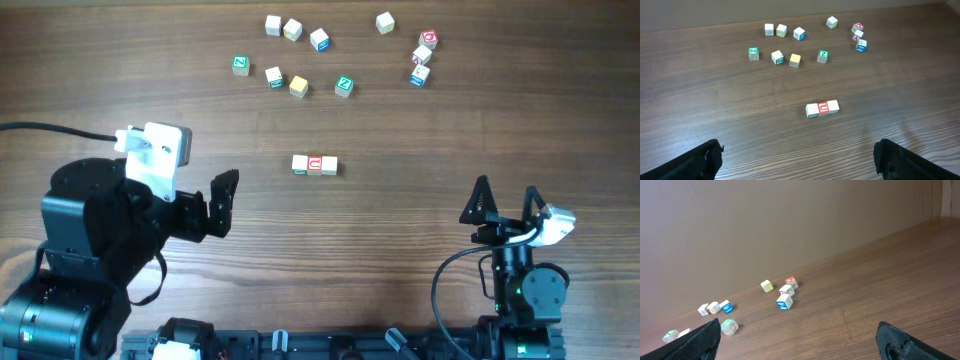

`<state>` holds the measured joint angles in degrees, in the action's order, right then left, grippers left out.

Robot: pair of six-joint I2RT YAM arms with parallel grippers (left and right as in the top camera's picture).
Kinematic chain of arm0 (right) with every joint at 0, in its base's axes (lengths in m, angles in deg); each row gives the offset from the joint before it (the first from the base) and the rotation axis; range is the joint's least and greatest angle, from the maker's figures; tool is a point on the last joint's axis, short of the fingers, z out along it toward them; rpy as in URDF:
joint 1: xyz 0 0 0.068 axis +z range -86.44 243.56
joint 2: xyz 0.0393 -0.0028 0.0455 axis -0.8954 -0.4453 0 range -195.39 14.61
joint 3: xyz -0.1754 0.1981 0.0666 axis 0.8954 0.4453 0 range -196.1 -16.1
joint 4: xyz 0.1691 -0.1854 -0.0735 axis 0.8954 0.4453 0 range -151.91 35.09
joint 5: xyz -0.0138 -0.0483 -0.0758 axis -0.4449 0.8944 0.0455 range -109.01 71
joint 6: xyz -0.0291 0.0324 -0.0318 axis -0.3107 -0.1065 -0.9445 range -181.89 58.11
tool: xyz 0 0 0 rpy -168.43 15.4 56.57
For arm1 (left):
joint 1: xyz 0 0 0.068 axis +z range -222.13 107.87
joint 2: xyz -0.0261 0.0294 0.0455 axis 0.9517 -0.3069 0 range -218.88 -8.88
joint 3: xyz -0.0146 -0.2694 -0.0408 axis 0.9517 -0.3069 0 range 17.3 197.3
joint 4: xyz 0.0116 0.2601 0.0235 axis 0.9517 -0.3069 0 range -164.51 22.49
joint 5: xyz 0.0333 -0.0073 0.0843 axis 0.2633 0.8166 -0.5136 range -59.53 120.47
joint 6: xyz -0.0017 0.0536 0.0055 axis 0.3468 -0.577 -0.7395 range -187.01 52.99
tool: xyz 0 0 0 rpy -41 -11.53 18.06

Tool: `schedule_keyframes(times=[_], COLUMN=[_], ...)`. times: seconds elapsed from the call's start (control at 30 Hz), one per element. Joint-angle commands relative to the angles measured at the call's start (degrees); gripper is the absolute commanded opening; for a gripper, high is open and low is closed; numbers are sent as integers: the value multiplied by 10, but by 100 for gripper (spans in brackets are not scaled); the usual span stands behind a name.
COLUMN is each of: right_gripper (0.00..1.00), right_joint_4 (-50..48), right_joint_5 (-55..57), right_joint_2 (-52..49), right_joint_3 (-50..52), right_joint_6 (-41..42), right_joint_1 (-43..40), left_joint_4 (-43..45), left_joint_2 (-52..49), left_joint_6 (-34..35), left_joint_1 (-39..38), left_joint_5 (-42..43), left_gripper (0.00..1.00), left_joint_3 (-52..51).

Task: Form a horizontal line

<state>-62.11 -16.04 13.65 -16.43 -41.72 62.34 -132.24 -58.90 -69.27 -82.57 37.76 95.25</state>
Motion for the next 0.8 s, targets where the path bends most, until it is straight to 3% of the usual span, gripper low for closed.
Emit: schedule_keyframes(times=[0.0, 0.2, 0.77], right_gripper=[99, 100, 100], right_joint_4=[-2, 1, -1], right_joint_5=[-11, -30, -31], right_joint_2=[8, 8, 5], right_joint_3=[0, 0, 0], right_joint_6=[-72, -158, -156], right_joint_1=[-3, -3, -3], left_joint_4=[1, 1, 1], left_joint_2=[-2, -2, -2], left_joint_6=[-1, -1, -1], left_joint_1=[2, 2, 2], left_joint_5=[-3, -3, -3], left_gripper=[100, 100, 100], left_joint_3=[5, 5, 5])
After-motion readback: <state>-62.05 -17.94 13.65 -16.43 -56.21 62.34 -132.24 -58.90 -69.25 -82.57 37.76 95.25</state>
